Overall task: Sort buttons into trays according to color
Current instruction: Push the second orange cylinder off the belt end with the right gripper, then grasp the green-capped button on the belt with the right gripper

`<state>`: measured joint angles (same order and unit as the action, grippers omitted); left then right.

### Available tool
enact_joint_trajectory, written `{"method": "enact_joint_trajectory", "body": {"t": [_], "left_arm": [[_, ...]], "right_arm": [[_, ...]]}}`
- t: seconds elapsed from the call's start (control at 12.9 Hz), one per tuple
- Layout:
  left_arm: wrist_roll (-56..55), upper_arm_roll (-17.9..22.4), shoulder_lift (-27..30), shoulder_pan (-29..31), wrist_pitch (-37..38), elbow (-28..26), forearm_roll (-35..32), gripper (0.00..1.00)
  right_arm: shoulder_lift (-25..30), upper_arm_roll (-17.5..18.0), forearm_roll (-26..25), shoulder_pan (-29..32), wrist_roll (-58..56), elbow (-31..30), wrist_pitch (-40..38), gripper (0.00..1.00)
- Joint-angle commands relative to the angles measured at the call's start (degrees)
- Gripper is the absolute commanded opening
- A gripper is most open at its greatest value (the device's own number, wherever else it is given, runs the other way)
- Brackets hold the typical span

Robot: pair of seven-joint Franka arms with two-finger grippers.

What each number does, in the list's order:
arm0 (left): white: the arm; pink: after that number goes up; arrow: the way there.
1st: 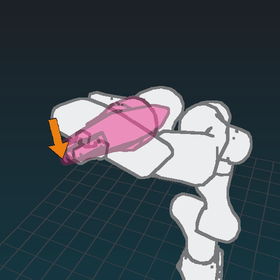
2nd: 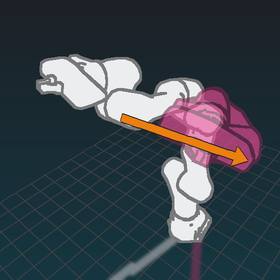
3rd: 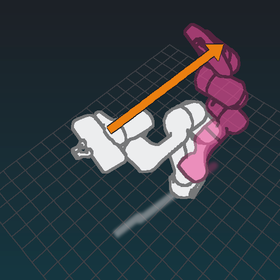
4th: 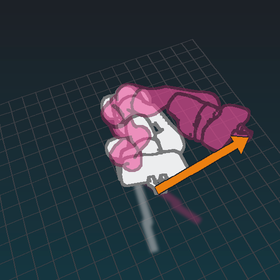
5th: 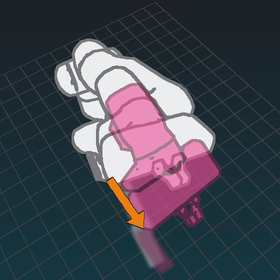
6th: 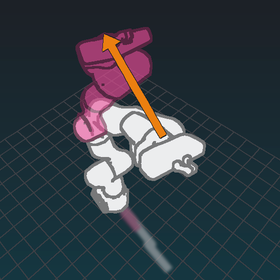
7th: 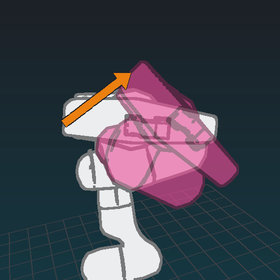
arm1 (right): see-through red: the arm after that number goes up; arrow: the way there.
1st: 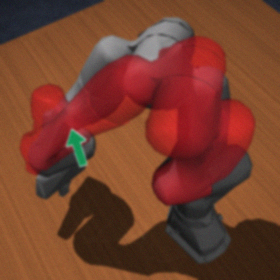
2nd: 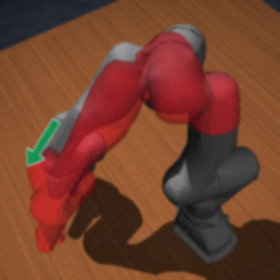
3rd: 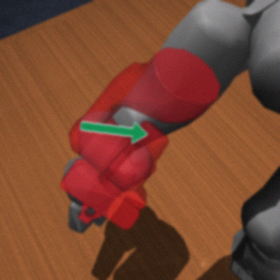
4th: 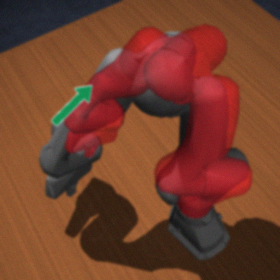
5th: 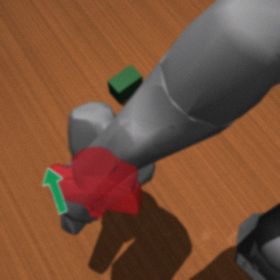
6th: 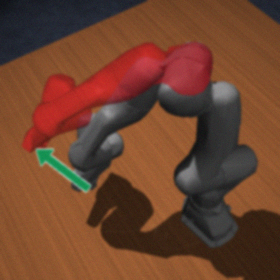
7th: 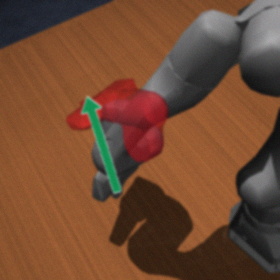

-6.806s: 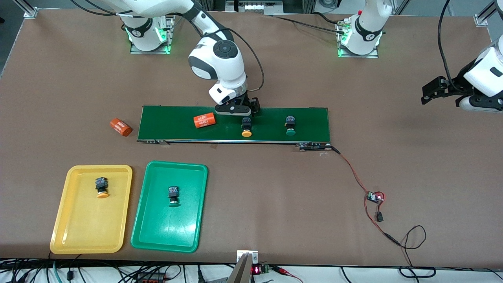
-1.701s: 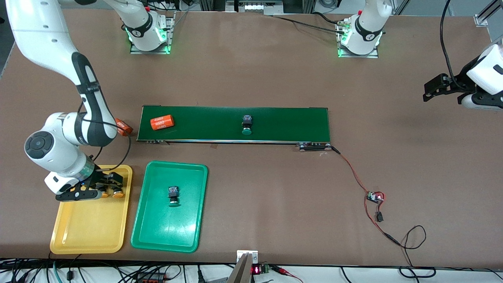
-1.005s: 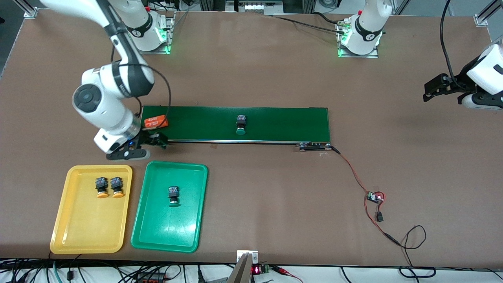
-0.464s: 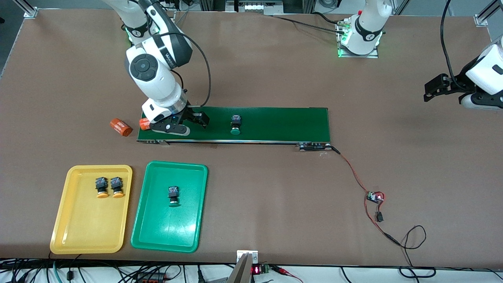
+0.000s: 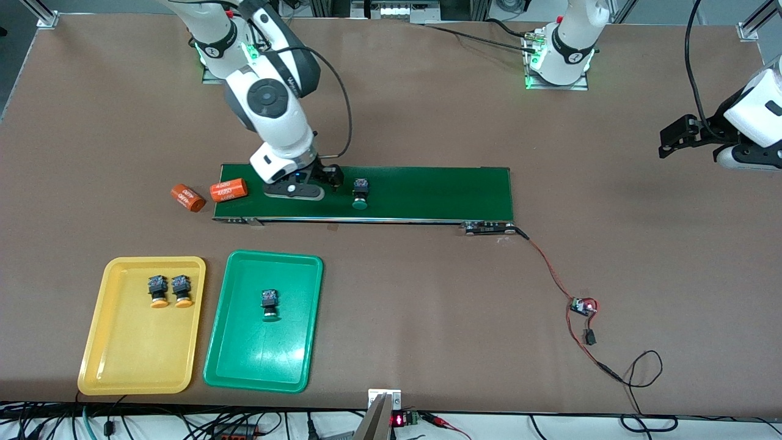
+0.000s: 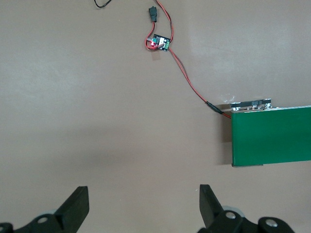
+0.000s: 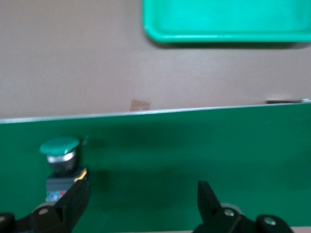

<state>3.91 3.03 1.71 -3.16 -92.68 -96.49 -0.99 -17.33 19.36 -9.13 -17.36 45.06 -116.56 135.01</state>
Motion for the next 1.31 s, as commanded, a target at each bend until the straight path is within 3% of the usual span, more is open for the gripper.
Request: {"method": "enact_joint_trajectory", "body": {"t": [0.0,0.93,1.01,1.08,1.24], "left_arm": [[1.18,-0.04,-0.66,-0.18,1.36,1.65,-1.29,1.00],[1.18,-0.04,-0.66,-0.18,1.36,1.74,-1.21,1.00],[1.10,-0.12,-0.66,-0.18,1.36,1.74,-1.21,1.00],[1.10,-0.04,-0.66,-0.27,1.36,1.74,-1.21,1.00],[1.10,-0.13,-0.66,-0.27,1.36,1.74,-1.21,1.00]], "right_arm": [[-0.68,1.55,-1.68,-0.04,1.61,-0.24,0.61,1.00],[-7.45,2.34,-2.03,-1.19,4.78,-0.15,6.75,0.99],[-7.89,2.26,-2.03,-1.27,4.69,-0.07,7.45,0.91],[-8.24,2.26,-2.21,-1.19,4.52,-0.07,7.63,0.76],[-8.24,2.08,-2.21,-0.92,4.17,0.28,7.37,0.34]]}}
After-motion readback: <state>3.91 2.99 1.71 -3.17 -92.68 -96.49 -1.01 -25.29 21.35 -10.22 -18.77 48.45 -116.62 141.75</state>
